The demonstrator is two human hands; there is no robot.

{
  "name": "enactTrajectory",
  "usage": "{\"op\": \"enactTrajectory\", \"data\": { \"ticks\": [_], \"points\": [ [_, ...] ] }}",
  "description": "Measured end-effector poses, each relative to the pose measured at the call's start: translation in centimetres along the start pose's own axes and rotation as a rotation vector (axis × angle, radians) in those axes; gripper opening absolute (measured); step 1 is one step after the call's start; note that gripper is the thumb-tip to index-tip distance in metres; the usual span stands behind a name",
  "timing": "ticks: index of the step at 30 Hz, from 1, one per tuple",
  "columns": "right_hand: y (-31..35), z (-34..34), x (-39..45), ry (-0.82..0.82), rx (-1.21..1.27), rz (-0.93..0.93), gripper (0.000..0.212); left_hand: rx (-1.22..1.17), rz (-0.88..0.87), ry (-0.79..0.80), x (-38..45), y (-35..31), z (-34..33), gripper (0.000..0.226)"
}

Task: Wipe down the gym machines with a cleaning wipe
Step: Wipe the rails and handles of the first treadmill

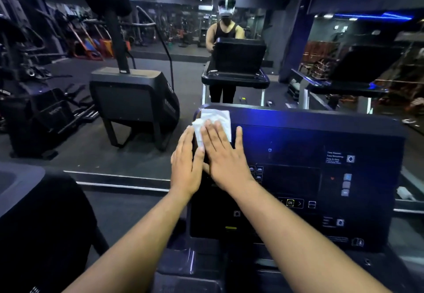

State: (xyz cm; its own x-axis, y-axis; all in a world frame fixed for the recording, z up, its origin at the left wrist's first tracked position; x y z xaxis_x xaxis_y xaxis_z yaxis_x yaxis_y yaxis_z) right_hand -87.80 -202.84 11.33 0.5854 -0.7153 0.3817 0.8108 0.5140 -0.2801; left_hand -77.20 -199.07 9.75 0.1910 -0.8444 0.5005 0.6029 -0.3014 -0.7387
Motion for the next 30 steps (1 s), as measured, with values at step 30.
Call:
{"op": "enactTrajectory", "data": {
  "ticks": [30],
  "points": [
    [1.3,-3.8,-6.8,0.035,0.003,-0.072,0.109,-0.264,0.090,0.317,-1.6,1.6,0.0,0.070]
  ]
}}
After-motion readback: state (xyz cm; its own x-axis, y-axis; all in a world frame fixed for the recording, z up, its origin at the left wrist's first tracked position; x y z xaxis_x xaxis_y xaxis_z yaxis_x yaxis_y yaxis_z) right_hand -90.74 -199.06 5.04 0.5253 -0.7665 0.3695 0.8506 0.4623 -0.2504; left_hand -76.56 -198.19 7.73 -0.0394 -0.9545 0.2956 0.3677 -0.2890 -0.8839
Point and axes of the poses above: each hand's wrist, its own x-axis towards the middle knuckle, its own z-axis out of the back of the hand, y = z × x, the point moved 9 cm from there along x, towards the middle knuckle, and after that the axes turned 10 degrees about y, right-handed, at the moved point
